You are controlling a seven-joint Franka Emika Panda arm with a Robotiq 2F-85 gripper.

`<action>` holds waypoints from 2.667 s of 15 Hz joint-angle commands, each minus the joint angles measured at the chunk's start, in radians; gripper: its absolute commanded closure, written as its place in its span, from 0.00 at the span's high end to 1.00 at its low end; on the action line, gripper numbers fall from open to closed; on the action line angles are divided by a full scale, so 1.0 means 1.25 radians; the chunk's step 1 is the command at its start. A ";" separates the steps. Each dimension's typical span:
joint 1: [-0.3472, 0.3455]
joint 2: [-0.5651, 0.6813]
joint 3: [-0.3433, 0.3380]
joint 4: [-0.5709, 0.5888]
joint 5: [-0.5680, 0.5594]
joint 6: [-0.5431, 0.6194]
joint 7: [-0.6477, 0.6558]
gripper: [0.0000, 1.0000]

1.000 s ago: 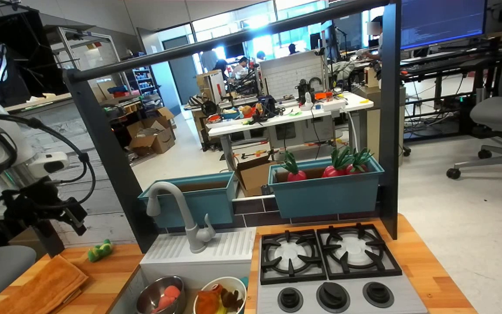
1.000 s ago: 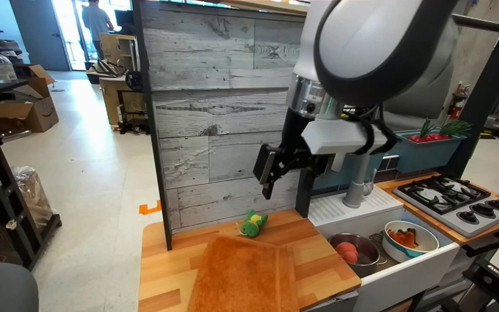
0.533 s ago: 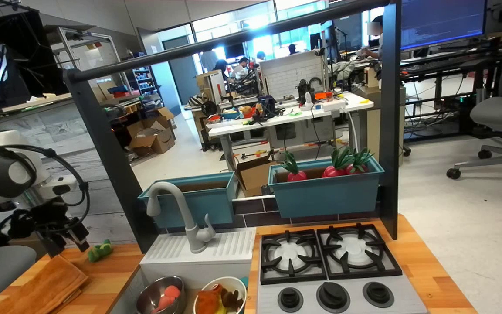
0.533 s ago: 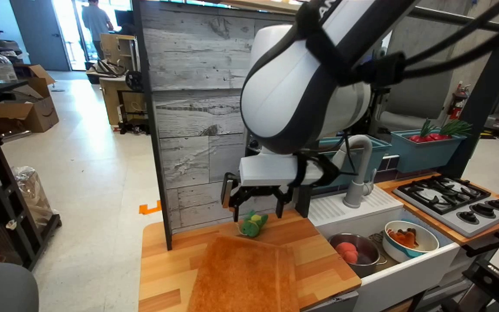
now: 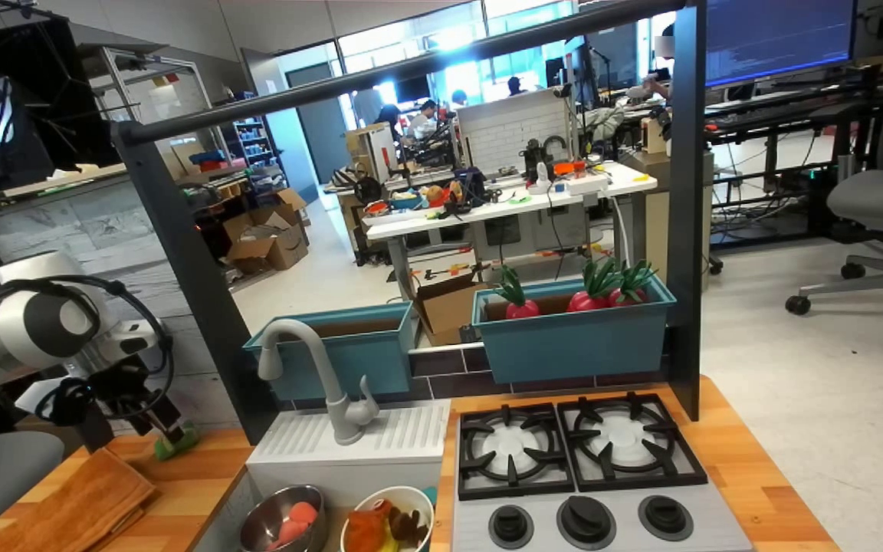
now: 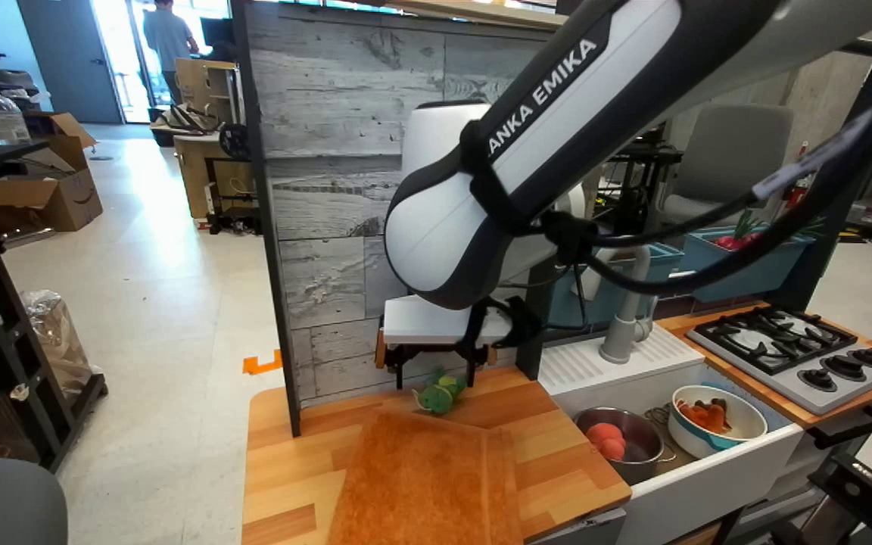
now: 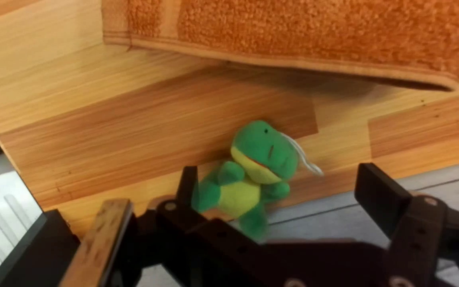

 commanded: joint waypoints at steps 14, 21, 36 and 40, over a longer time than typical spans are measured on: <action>-0.018 0.014 -0.012 0.039 -0.002 -0.058 0.061 0.04; -0.099 -0.095 -0.016 -0.172 0.050 0.007 0.122 0.05; -0.077 -0.266 -0.068 -0.566 0.058 0.209 0.237 0.05; -0.076 -0.231 -0.090 -0.538 0.058 0.162 0.335 0.05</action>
